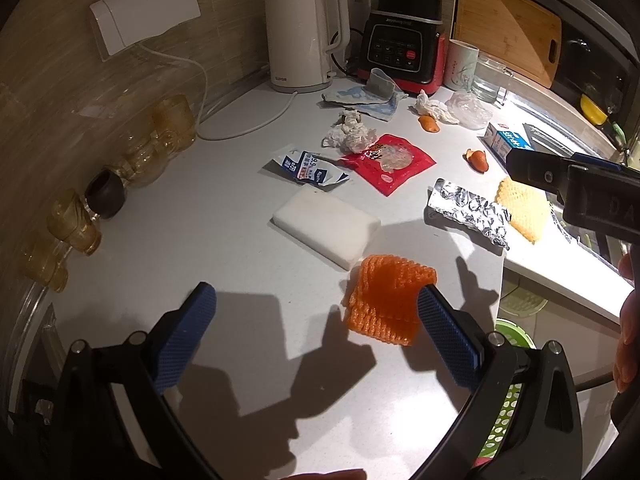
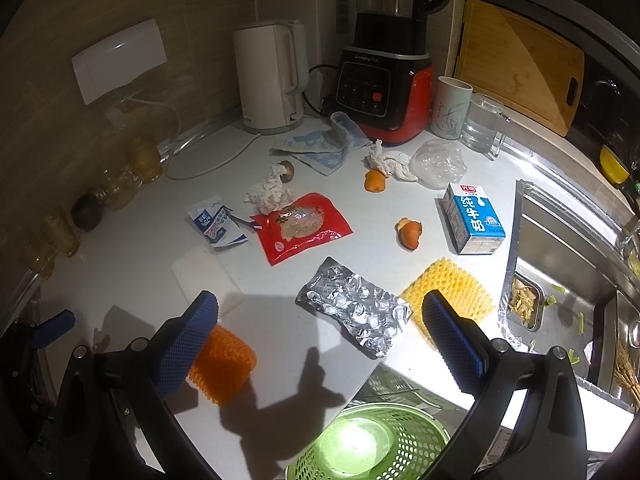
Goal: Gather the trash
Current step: 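Move both tools toward the orange foam net and silver blister pack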
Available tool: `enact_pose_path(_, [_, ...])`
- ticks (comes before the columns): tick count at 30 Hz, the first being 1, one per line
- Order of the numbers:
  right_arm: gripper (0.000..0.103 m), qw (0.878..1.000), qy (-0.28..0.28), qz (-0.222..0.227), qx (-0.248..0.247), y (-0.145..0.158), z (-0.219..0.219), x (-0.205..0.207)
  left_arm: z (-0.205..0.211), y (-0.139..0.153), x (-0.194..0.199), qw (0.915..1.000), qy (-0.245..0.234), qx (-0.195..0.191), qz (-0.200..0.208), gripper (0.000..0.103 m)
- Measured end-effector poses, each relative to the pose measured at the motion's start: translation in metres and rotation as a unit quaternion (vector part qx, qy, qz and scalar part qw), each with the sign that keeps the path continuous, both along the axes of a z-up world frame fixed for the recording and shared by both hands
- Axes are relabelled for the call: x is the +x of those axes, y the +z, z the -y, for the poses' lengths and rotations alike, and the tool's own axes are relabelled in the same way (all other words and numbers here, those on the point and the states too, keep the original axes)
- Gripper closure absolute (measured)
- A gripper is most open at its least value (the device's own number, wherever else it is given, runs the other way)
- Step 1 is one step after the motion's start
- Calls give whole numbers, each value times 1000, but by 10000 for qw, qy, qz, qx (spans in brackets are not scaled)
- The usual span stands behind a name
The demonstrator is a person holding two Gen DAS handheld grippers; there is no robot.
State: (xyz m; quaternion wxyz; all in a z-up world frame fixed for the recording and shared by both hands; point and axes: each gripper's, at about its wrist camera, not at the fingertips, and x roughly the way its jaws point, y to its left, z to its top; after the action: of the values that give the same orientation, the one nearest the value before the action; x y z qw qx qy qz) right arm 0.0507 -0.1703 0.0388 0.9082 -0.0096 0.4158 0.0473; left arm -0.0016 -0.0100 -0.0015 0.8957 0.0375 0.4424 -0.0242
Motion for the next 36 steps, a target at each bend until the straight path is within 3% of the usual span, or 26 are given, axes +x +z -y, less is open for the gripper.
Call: enact_pose_path(36, [2, 10000, -51, -27, -46, -5, 5, 0, 2, -4, -1, 10000, -82, -13, -38, 6])
